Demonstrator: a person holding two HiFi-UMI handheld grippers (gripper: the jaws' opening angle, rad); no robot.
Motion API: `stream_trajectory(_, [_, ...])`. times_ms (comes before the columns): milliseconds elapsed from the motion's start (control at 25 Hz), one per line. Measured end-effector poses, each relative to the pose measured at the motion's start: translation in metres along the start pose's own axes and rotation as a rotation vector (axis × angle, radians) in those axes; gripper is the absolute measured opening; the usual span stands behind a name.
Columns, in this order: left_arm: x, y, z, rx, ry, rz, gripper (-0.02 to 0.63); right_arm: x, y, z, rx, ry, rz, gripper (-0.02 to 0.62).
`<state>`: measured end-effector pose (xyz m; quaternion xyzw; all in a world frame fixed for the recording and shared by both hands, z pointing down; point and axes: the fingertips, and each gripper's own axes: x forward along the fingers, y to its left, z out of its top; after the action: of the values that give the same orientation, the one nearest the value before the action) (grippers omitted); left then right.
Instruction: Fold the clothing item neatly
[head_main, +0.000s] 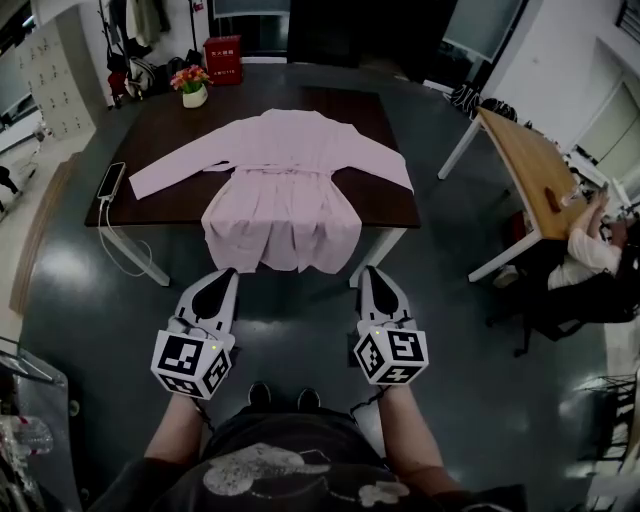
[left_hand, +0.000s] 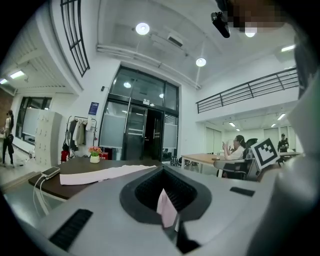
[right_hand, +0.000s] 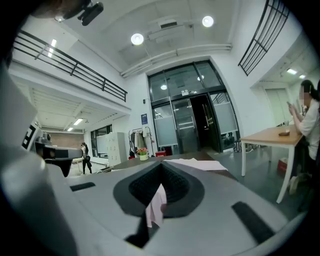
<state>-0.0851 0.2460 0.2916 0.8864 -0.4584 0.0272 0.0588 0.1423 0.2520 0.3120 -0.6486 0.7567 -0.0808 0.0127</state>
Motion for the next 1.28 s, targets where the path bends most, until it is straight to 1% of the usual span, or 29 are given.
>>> stream_trajectory(200, [0.005, -0.006, 0.000, -0.008, -0.001, 0.001, 0.009, -0.001, -0.004, -0.005, -0.001, 0.020, 0.024, -0.009])
stream_trajectory(280, [0.006, -0.011, -0.001, -0.009, -0.002, -0.001, 0.009, -0.002, -0.008, -0.010, 0.041, 0.036, 0.038, -0.009])
stream_trajectory(360, [0.008, -0.016, -0.003, -0.010, 0.002, 0.003, 0.009, -0.003, -0.017, -0.015, 0.092, 0.053, 0.034, -0.009])
stream_trajectory(440, [0.010, -0.021, -0.006, -0.010, 0.008, 0.009, 0.009, -0.005, -0.026, -0.018, 0.107, 0.063, 0.022, -0.009])
stream_trajectory(560, [0.013, -0.029, -0.009, -0.008, 0.012, 0.023, 0.009, -0.008, -0.038, -0.020, 0.106, 0.060, 0.022, -0.009])
stream_trajectory(680, [0.018, -0.040, -0.014, -0.006, 0.017, 0.026, 0.009, -0.012, -0.052, -0.021, 0.108, 0.036, 0.020, -0.009])
stream_trajectory(760, [0.023, -0.050, -0.018, -0.001, 0.019, 0.022, 0.009, -0.013, -0.060, -0.023, 0.084, 0.024, 0.038, -0.009])
stream_trajectory(880, [0.029, -0.063, -0.021, 0.014, 0.016, 0.026, 0.009, -0.017, -0.072, -0.032, 0.044, 0.036, 0.062, -0.009])
stream_trajectory(1000, [0.036, -0.074, -0.022, 0.009, 0.018, 0.021, 0.010, -0.022, -0.086, -0.035, 0.022, 0.043, 0.037, -0.009])
stream_trajectory(1120, [0.046, -0.080, -0.032, 0.001, 0.043, 0.013, 0.009, -0.022, -0.105, -0.041, 0.000, 0.051, -0.008, -0.009])
stream_trajectory(1280, [0.070, -0.080, -0.045, -0.004, 0.068, -0.005, 0.010, -0.014, -0.134, -0.042, 0.033, 0.006, -0.090, -0.009])
